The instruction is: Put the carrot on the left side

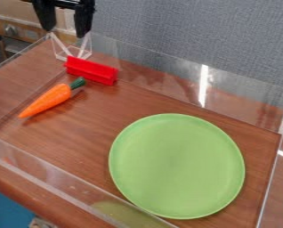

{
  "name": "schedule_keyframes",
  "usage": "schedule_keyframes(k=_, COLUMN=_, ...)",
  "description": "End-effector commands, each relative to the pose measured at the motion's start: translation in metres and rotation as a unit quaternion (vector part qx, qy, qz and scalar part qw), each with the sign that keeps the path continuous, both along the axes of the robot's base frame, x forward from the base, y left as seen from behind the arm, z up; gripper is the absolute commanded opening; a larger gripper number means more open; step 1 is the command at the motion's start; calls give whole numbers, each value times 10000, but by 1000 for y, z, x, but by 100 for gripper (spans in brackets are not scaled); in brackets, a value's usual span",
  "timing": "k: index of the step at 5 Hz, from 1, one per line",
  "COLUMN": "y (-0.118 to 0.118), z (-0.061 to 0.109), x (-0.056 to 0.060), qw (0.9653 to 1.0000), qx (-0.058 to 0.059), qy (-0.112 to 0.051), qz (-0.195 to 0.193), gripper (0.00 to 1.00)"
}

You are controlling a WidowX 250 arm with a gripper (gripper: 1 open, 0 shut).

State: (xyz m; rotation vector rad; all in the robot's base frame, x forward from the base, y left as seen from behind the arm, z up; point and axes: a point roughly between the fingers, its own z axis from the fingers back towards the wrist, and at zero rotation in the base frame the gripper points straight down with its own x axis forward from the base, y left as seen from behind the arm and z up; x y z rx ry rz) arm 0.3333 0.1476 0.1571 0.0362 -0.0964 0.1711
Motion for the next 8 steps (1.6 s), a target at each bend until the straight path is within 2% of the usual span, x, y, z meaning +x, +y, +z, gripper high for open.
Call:
schedule_keyframes(k=1, y=-2, z=36, x=-1, qw=9989, qx=212, qy=-385, qz=-131, gripper=100)
schedule_keyframes(k=2, y=-1, z=44, x=-5, qw=9981, qx=245, qy=-396, qz=-403, gripper=100)
schedule_keyframes(k=3, y=-1, z=44, x=-10, qw=9967, qx=263, qy=-385, qz=-669, gripper=100)
schedule_keyframes(k=4, y=-9, z=37, x=-17, qw=9957, qx=228, qy=-331, qz=-837, gripper=100)
schedule_keyframes(k=6, y=-14, z=36, x=-19, qw=9941, qx=174, qy=-301, qz=-1024, gripper=100)
schedule_keyframes(k=7, y=-5, z=33, x=-18, qw=9964, qx=157, qy=-273, qz=-793, gripper=100)
schedule_keyframes(k=8, y=-8, z=23, x=-20, qw=9986, qx=145, qy=-237, qz=-455, gripper=0)
